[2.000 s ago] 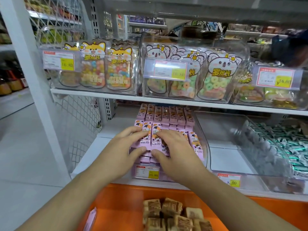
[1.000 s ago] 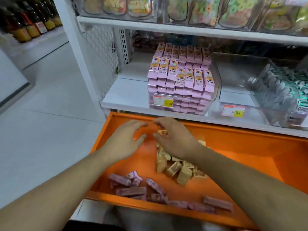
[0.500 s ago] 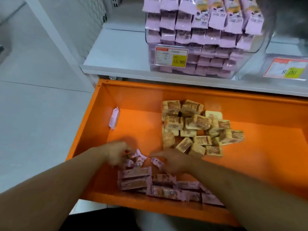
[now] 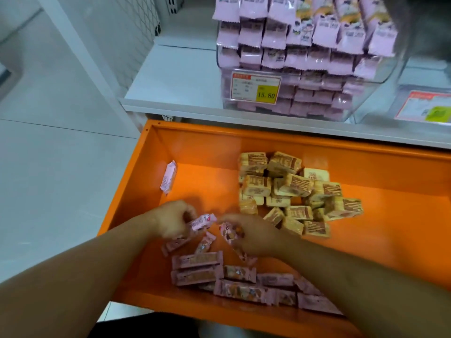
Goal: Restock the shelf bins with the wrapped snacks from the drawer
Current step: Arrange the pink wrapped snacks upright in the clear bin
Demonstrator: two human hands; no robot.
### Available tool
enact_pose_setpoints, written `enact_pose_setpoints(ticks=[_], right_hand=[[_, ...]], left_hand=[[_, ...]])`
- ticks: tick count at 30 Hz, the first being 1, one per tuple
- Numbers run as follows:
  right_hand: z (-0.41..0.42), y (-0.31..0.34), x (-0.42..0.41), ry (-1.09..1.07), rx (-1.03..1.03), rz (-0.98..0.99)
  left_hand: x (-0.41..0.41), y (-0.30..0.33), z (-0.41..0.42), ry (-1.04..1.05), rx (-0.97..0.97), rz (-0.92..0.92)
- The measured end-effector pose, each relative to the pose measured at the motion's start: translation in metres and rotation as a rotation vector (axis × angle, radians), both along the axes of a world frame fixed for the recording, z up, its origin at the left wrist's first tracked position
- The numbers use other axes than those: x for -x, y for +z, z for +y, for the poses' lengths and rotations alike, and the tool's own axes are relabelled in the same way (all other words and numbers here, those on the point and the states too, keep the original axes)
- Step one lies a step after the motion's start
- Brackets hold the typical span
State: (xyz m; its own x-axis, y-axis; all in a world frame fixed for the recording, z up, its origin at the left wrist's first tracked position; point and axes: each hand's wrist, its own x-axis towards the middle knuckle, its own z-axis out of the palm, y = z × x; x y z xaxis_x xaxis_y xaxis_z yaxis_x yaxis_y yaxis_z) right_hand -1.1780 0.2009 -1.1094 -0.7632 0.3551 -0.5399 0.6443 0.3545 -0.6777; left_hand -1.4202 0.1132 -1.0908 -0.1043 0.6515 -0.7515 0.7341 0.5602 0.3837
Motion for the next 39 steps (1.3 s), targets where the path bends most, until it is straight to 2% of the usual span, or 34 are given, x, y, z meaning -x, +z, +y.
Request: enact_pose_setpoints(ticks=[3,6,12,15,18,24,31,35,39], right_hand=[[0.014,0.042,-0.01,-0.202,0.146,0.064],[0.025,0.093,-0.018,-0.328,0.171,0.143],[0.029,0.196,-0.047,-0.54,0.195,0.427],[0.026,0.24,-0.07,-0.597,0.135,0.522],[0.021,0.275,-0.089,-0.652,0.076,0.614],[0.026,0.298,-0.105,-0.688,0.002,0.693],[0.047,0.294,-0.107,-0.725,0.165,0.747],[0.054,0.3,-0.111,-0.678,0.087,0.776],[0.054,0.304,-0.107,-0.74,-0.022,0.795]], left_hand=[[-0.015,0.041,0.013,0.131,-0.098,-0.092],[-0.035,0.093,0.025,0.284,-0.174,-0.221],[-0.088,0.201,0.035,0.49,-0.38,-0.533],[-0.114,0.244,0.029,0.509,-0.432,-0.697],[-0.134,0.271,0.022,0.455,-0.481,-0.767],[-0.146,0.293,0.029,0.432,-0.567,-0.693],[-0.152,0.295,0.046,0.459,-0.599,-0.696],[-0.157,0.298,0.054,0.449,-0.676,-0.662],[-0.161,0.3,0.058,0.53,-0.831,-0.502]])
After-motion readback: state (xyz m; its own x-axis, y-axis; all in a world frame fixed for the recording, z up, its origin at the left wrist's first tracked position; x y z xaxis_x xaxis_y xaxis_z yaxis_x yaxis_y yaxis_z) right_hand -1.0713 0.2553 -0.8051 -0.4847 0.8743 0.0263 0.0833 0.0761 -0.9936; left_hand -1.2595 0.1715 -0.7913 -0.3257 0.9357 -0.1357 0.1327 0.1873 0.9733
